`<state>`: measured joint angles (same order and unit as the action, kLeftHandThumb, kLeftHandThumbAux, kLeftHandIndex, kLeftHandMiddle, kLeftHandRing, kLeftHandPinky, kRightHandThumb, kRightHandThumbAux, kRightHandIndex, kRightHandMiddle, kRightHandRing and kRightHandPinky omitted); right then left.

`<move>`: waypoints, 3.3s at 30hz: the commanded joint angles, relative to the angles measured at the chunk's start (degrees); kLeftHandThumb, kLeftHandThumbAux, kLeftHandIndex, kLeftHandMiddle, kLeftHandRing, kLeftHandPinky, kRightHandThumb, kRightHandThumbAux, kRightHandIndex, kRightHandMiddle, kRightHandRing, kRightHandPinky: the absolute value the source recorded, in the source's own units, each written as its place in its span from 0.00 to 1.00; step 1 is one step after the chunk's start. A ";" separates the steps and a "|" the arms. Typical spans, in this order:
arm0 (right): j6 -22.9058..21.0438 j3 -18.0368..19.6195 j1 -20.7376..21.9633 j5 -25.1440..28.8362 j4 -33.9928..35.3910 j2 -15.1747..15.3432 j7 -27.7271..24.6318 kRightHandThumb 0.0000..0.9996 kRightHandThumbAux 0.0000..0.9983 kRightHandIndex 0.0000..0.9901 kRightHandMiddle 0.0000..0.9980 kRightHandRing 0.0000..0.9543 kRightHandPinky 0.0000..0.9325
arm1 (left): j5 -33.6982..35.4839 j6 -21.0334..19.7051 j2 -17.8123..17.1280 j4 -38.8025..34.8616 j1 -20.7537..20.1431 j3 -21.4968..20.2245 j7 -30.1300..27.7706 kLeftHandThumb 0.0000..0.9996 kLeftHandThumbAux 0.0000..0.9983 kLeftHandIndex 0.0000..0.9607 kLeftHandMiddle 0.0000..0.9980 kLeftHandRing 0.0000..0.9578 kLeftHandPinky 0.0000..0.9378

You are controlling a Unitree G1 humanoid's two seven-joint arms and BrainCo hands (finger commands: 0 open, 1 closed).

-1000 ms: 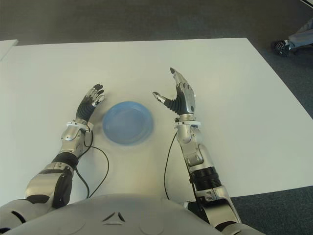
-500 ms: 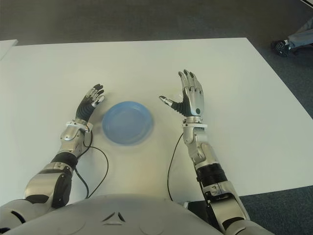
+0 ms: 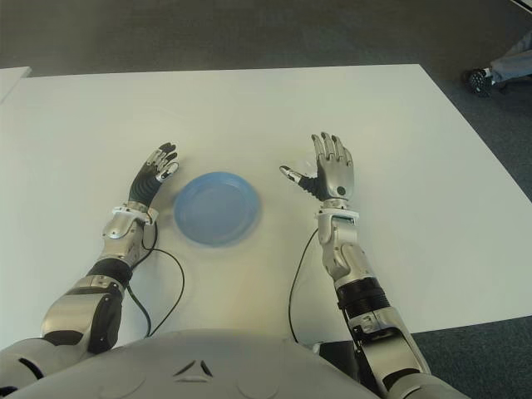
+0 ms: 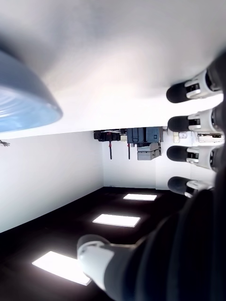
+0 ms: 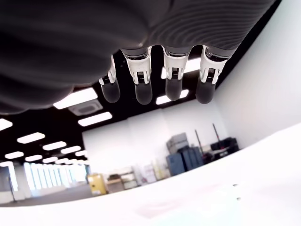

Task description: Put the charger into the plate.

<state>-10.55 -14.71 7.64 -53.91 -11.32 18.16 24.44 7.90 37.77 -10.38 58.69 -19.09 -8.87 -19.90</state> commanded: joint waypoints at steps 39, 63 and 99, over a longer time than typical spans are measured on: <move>2.26 1.26 12.97 13.93 -34.00 -3.89 7.75 0.26 0.20 0.00 0.00 0.00 0.00 | 1.24 -0.39 0.65 1.65 1.54 -0.39 -3.53 0.01 0.54 0.03 0.07 0.07 0.12; 5.96 -0.61 15.57 16.94 -40.93 -4.07 11.19 0.26 0.26 0.00 0.00 0.00 0.00 | 1.00 -0.15 0.63 1.82 1.64 -0.20 -3.15 0.04 0.52 0.06 0.09 0.10 0.14; -0.48 -5.15 15.10 15.23 -37.32 -4.13 7.14 0.27 0.15 0.00 0.00 0.00 0.00 | 0.05 0.67 0.71 1.44 1.87 -0.27 -2.45 0.10 0.52 0.09 0.17 0.17 0.19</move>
<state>-9.80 -18.33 25.86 -38.87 -48.03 15.17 34.03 8.83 39.13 -10.18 59.10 -19.02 -9.54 -22.54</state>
